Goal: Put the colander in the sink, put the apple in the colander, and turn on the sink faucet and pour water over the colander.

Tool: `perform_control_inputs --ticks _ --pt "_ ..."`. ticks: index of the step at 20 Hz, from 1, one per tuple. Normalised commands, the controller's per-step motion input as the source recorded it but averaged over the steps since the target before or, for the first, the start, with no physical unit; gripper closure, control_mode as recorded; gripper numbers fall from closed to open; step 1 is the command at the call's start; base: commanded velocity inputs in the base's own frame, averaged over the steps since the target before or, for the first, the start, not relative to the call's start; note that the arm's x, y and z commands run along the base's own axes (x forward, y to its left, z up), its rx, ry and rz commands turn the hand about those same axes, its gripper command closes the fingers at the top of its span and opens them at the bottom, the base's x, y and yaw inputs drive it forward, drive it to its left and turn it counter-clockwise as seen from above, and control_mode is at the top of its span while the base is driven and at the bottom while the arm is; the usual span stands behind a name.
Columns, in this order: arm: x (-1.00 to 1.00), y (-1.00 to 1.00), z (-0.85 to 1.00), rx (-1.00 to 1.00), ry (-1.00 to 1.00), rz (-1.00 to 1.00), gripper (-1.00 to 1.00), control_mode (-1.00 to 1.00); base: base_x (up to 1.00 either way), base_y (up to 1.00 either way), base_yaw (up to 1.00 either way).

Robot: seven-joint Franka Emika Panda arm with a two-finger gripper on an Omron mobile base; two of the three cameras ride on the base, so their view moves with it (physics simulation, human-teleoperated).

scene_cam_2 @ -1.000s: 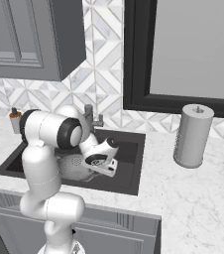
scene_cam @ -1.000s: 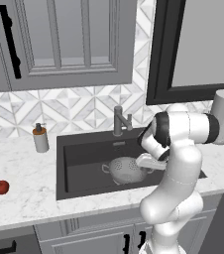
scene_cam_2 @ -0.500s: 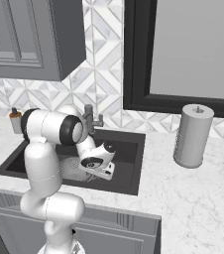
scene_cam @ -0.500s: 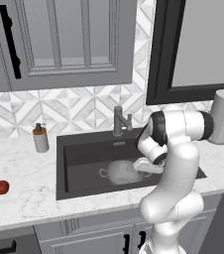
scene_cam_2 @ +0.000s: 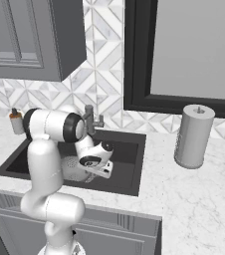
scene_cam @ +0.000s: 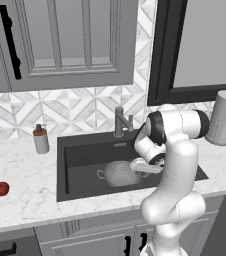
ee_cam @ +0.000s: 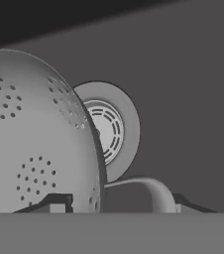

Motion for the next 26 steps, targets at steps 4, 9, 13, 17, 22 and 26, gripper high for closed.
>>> perform_control_inputs --ticks 4,9,13,17,22,26 --pt "0.28 -0.19 -0.01 0.00 0.02 0.00 1.00 -1.00 0.00 0.00 0.00" --pt "0.13 -0.02 -0.07 0.00 0.05 -0.02 1.00 -1.00 0.00 0.00 0.00" --pt "0.00 0.00 -0.12 0.00 0.05 -0.03 1.00 -1.00 0.00 0.00 0.00" --pt "0.00 0.00 0.00 0.00 0.01 0.00 -1.00 -1.00 0.00 0.00 0.00" --pt "0.00 0.00 0.00 0.00 -0.01 0.00 -1.00 -1.00 0.00 0.00 0.00" --pt "0.00 0.00 0.23 0.00 -0.04 0.00 -1.00 -1.00 0.00 0.00 0.00"
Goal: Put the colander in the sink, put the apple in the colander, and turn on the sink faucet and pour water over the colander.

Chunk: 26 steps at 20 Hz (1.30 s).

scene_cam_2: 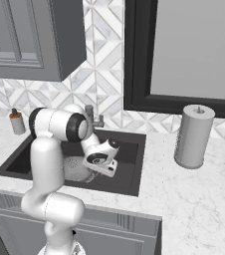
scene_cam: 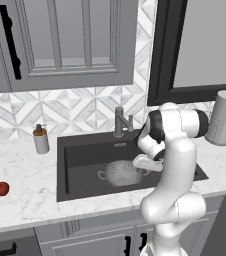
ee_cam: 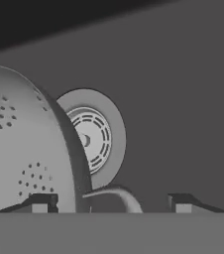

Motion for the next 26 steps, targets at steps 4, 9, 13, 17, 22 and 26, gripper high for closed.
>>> perform_control_inputs --ticks 4,9,13,17,22,26 --pt "-0.05 0.00 0.60 0.00 0.00 -0.02 -1.00 -1.00 0.00 0.00 0.00" --pt "-0.33 -0.02 0.79 0.00 0.00 -0.02 -1.00 -1.00 0.00 0.00 0.00" --pt "-0.49 -0.06 0.71 0.00 0.00 -0.02 -1.00 -1.00 0.00 0.00 0.00" --pt "-0.41 -0.14 0.77 -0.02 0.00 0.00 -1.00 -1.00 0.00 0.00 0.00" --pt "-0.43 -0.21 0.69 -0.01 0.00 0.00 -1.00 -1.00 0.00 0.00 0.00" --pt "-0.41 -0.10 0.72 -0.01 -0.01 -0.01 -1.00 -1.00 0.00 0.00 0.00"
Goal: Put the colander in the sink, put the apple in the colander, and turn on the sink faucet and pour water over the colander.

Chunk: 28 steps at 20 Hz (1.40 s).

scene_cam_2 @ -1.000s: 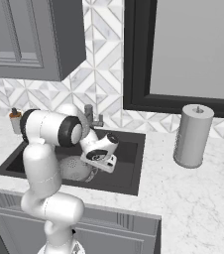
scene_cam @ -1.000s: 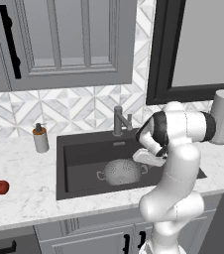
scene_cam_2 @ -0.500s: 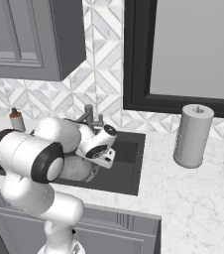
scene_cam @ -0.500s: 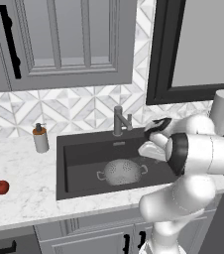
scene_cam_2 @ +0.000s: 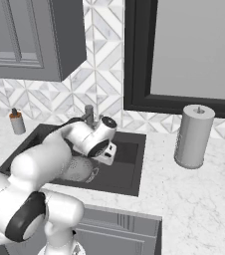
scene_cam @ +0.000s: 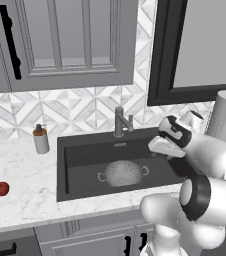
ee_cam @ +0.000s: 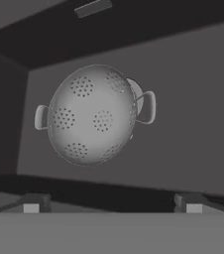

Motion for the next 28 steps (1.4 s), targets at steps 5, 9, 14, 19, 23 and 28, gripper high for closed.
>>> perform_control_inputs --ticks 5,9,14,19,23,28 --pt "-0.66 0.03 0.68 -0.07 -0.01 -0.02 -1.00 -1.00 0.00 0.00 0.00" --pt "-0.86 0.16 0.53 -0.10 -0.03 -0.07 -1.00 -1.00 0.00 0.00 0.00" --pt "-0.75 0.42 0.43 -0.11 -0.11 -0.08 -1.00 -1.00 0.00 0.00 0.00" --pt "-0.29 0.85 0.45 -0.11 -0.15 -0.02 -1.00 -1.00 0.00 0.00 0.00" --pt "-0.07 0.96 0.56 -0.07 -0.09 0.00 -1.00 -1.00 0.00 0.00 0.00" --pt "0.00 0.99 0.51 -0.08 -0.01 0.00 -1.00 -1.00 0.00 0.00 0.00"
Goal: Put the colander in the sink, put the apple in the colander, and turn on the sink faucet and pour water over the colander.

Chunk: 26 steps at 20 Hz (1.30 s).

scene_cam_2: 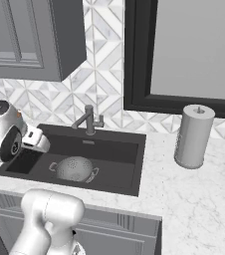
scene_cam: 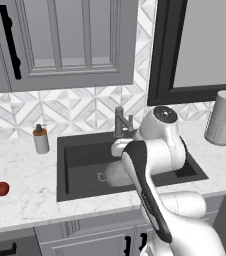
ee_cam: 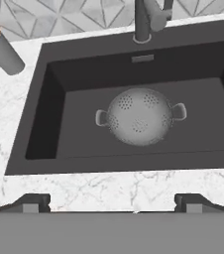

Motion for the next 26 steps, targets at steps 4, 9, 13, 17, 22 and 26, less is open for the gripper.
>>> perform_control_inputs --ticks 4,9,13,17,22,26 --pt "-0.16 1.00 0.37 -0.12 0.00 0.00 -1.00 -1.00 0.00 0.00 0.00" --pt "-0.01 1.00 0.10 -0.06 0.00 0.08 -1.00 -1.00 0.00 0.00 0.00" --pt "-0.04 1.00 0.00 -0.02 0.00 0.18 -1.00 -1.00 0.00 0.00 0.00" --pt "-0.10 1.00 -0.03 -0.01 0.04 0.25 -1.00 -1.00 0.00 0.00 0.00" --pt "-0.03 0.95 -0.29 0.00 0.03 0.33 -1.00 -1.00 0.00 0.00 0.00" --pt "0.02 0.72 -0.46 0.00 0.00 0.36 -1.00 -1.00 0.00 0.00 0.00"
